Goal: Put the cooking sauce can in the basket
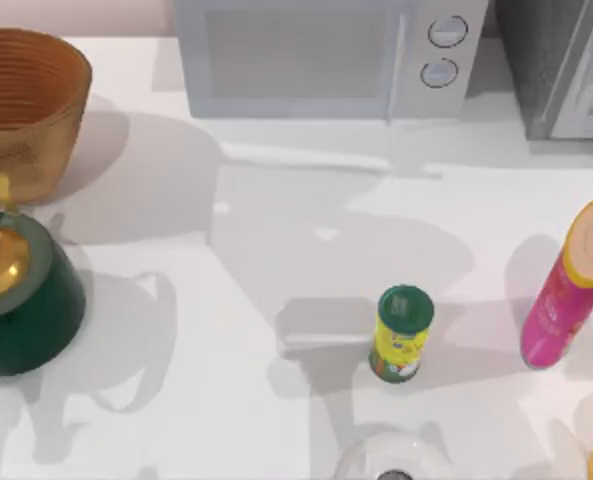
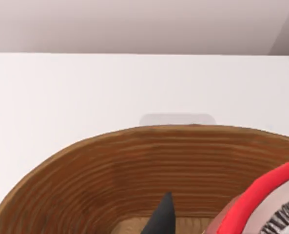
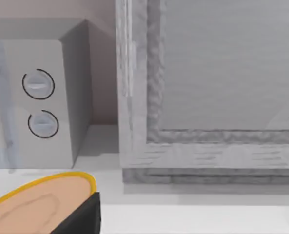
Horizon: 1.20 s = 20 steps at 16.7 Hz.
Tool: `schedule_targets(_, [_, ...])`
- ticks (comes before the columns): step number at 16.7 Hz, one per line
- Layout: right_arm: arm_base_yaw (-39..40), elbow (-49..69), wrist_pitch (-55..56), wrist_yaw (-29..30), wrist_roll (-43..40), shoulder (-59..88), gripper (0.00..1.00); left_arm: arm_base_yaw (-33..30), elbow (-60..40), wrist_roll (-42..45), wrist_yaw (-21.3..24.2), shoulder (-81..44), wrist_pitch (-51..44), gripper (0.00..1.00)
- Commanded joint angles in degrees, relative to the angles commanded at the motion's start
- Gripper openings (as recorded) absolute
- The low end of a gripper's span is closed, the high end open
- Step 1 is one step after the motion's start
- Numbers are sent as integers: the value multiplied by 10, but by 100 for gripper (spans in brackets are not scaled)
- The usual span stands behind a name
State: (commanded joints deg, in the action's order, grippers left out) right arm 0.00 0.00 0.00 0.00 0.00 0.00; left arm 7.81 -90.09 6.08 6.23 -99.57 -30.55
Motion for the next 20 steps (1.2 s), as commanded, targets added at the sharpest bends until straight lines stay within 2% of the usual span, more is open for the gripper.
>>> schedule_targets(4, [0,0,0,0,0,0,100,-4,12,-3,-2,-36,52,0])
schedule_targets(8, [0,0,0,0,0,0,100,-4,13,-3,-2,-40,58,0])
schedule_targets(20, [0,0,0,0,0,0,100,-4,13,-3,-2,-40,58,90])
